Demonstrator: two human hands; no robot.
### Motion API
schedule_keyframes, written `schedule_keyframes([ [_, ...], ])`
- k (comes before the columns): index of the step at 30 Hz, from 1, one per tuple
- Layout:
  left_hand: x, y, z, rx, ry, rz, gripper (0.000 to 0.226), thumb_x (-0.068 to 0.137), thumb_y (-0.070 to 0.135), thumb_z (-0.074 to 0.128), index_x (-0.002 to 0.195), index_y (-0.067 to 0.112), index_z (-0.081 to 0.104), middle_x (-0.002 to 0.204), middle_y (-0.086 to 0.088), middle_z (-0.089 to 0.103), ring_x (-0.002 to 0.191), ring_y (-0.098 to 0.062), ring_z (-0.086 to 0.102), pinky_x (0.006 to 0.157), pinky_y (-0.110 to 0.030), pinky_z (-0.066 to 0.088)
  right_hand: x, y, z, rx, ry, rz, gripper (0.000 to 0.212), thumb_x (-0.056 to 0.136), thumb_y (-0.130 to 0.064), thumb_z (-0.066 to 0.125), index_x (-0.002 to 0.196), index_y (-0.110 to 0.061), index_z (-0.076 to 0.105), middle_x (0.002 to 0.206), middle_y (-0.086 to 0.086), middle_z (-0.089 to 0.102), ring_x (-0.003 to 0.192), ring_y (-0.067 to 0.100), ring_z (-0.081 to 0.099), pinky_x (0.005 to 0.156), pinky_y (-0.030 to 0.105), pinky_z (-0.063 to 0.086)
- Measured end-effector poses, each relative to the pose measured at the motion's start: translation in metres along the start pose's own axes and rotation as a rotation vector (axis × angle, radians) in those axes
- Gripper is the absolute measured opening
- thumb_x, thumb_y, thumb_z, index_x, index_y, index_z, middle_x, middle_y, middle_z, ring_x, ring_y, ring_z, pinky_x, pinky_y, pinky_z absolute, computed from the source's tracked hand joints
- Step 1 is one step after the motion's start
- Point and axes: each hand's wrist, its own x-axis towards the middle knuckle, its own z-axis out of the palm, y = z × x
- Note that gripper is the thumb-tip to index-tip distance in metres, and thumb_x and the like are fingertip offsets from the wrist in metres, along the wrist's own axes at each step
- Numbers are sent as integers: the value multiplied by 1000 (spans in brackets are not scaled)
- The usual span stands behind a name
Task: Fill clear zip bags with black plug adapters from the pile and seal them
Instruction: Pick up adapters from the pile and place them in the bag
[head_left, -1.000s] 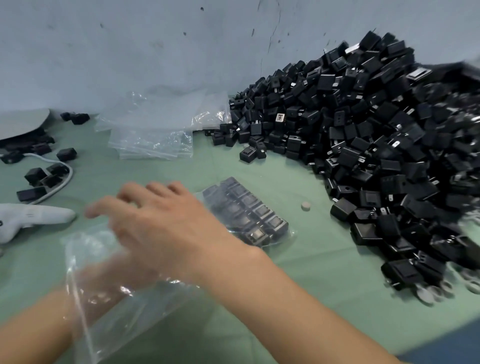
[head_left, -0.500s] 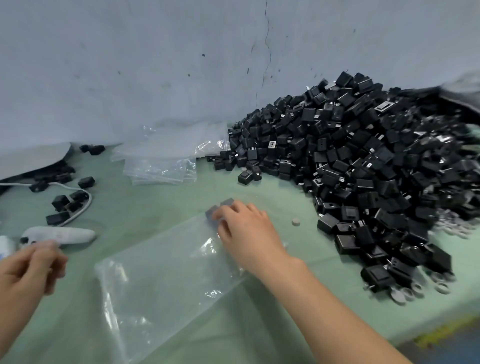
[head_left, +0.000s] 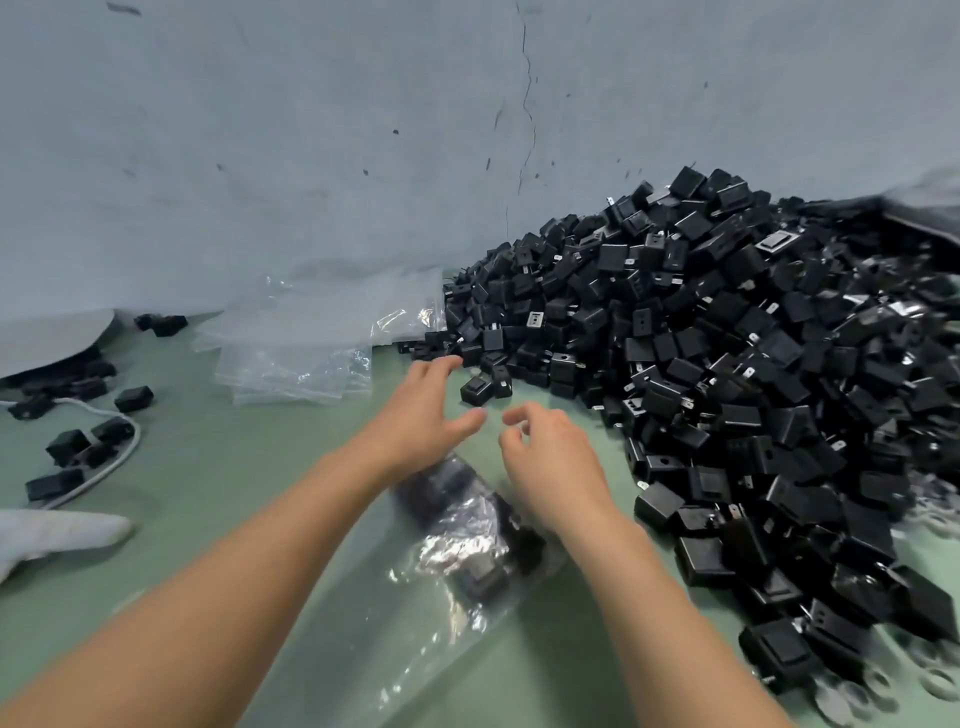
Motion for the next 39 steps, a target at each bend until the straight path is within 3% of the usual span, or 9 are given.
schedule_keyframes([
  [3, 54, 10, 24, 71, -65, -26, 90, 85, 59, 64, 155, 28, 16, 159, -6, 17, 142, -31, 30, 114, -46, 33, 17, 12, -1, 35, -36, 53, 34, 99, -28, 40, 130, -27, 53, 132, 2, 54, 120, 24, 51, 101, 43, 42],
  [6, 96, 17, 48, 114, -115, -52, 87, 87, 60, 60, 156, 32, 13, 162, -6, 11, 144, -36, 24, 115, -51, 30, 31, 20, -2, 66, -25, 76, 34, 99, -31, 40, 129, -28, 55, 129, -1, 56, 120, 22, 52, 99, 40, 43],
  [9, 122, 22, 71, 202, -108, -78, 71, 93, 53, 49, 155, 33, 18, 157, -9, 19, 138, -38, 28, 112, -52, 30, 41, 26, -3, 98, -16, 88, 31, 98, -30, 40, 124, -28, 57, 124, -2, 60, 116, 21, 54, 95, 40, 46],
  [12, 129, 26, 85, 213, -15, -102, 63, 91, 61, 41, 148, 36, 31, 146, -9, 29, 128, -38, 34, 108, -54, 32, 44, 32, -3, 100, -25, 88, 31, 98, -31, 40, 123, -30, 58, 122, -4, 60, 114, 20, 55, 92, 38, 47],
  [16, 122, 21, 88, 304, 35, 13, 57, 90, 68, 42, 139, 37, 42, 139, -5, 40, 122, -37, 41, 103, -50, 39, 46, 35, -5, 148, -22, 98, 31, 98, -31, 41, 124, -31, 58, 122, -5, 60, 111, 18, 55, 89, 37, 46],
  [25, 108, 12, 82, 291, 0, 144, 57, 88, 65, 45, 135, 33, 43, 126, -3, 40, 112, -28, 44, 98, -43, 41, 38, 33, -8, 171, -28, 102, 30, 99, -32, 41, 123, -30, 58, 122, -5, 59, 106, 18, 55, 78, 34, 40],
  [31, 105, 0, 72, 378, -135, 255, 68, 85, 65, 51, 146, 40, 33, 138, -6, 44, 126, -29, 42, 104, -42, 36, 33, 28, -12, 149, -53, 91, 29, 99, -31, 39, 120, -29, 58, 119, -5, 61, 108, 20, 55, 87, 38, 46],
  [35, 98, 0, 74, 383, -51, 211, 82, 70, 81, 37, 139, 37, 42, 122, 2, 53, 115, -25, 46, 79, -34, 38, 32, 28, -15, 170, -55, 107, 27, 99, -31, 38, 116, -31, 59, 110, -5, 65, 104, 20, 58, 83, 37, 48],
  [39, 101, 7, 75, 421, -36, 159, 91, 67, 85, 38, 141, 31, 39, 122, 3, 55, 115, -27, 48, 80, -39, 42, 33, 28, -17, 189, -39, 127, 26, 98, -29, 39, 115, -29, 59, 110, -4, 65, 105, 21, 58, 83, 37, 48],
])
